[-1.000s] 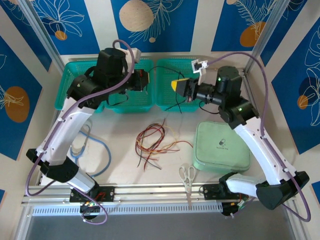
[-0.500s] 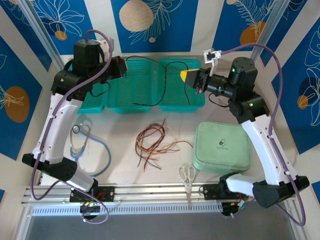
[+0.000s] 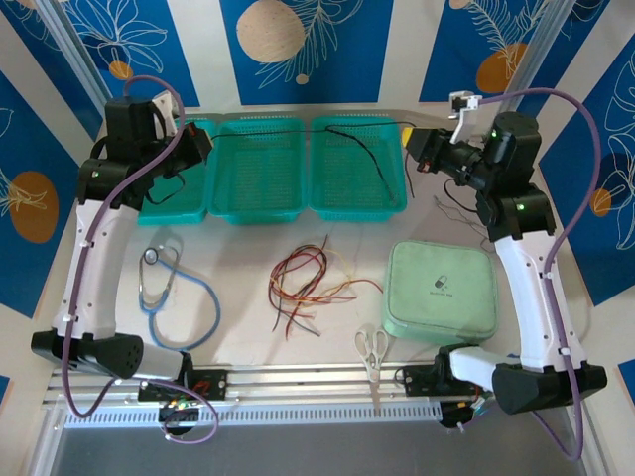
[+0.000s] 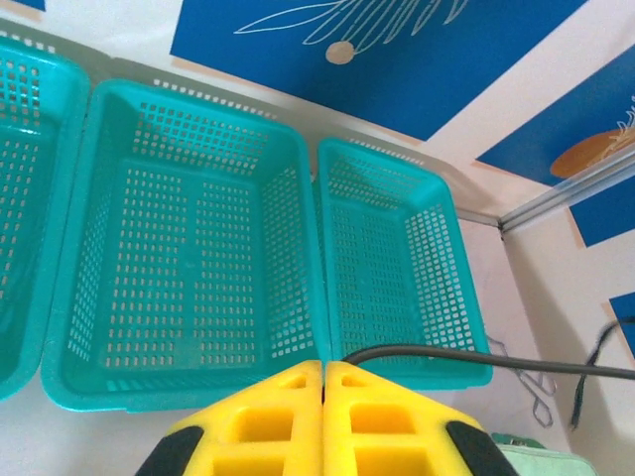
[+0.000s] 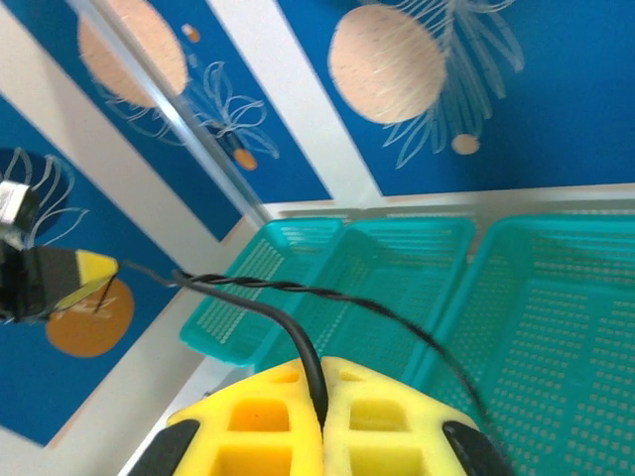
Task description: Untangle the cables
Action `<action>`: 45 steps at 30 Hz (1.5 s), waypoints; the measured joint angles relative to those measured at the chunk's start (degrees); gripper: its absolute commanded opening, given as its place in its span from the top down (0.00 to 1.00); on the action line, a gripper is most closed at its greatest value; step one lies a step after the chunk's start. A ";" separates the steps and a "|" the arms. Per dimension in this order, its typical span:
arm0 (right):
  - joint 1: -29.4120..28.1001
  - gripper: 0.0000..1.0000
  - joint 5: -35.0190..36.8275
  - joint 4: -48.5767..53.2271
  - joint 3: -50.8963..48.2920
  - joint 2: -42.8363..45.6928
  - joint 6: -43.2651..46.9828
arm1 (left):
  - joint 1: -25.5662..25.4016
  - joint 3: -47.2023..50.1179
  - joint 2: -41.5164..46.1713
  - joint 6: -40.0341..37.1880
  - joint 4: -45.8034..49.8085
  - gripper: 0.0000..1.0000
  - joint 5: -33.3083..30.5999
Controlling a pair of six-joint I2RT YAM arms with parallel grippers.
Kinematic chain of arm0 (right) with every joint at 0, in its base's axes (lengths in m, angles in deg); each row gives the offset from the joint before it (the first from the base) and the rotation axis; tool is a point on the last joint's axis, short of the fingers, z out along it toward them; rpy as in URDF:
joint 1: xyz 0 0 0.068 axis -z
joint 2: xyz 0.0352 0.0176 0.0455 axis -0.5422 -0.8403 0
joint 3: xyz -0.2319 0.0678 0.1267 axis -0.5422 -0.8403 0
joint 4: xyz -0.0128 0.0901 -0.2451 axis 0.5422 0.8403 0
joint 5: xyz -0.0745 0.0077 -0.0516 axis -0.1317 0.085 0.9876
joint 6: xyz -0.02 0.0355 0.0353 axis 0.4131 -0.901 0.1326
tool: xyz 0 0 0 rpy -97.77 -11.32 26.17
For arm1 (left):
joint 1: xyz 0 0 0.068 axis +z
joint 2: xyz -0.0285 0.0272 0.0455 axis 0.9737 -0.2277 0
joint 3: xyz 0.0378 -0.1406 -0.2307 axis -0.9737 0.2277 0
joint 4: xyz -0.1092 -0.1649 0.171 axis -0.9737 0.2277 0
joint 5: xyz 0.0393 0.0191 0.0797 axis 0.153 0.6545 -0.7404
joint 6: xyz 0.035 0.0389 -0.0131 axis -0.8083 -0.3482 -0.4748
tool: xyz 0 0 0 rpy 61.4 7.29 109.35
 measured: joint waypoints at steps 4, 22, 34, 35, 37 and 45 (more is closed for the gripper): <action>3.67 1.00 2.62 0.20 0.00 0.72 -0.02 | 2.86 2.34 0.15 0.22 -1.44 1.00 -0.02; 6.88 1.00 -7.21 6.73 4.17 -3.54 1.99 | -15.26 9.73 -1.44 -8.04 -13.20 0.37 8.37; -5.18 1.00 -13.88 8.07 6.16 -8.85 1.86 | -25.11 15.08 -6.16 -4.39 -25.33 0.29 13.73; -6.25 1.00 -14.10 7.87 5.95 -9.29 1.64 | -25.97 16.22 -6.64 -2.99 -27.30 0.29 14.38; -8.00 1.00 -14.47 7.52 5.03 -9.62 1.14 | -27.39 18.14 -7.34 -0.90 -30.34 0.28 15.21; -9.86 1.00 -15.93 6.14 4.26 -9.90 0.20 | -30.34 23.82 -7.91 3.19 -37.27 0.28 15.39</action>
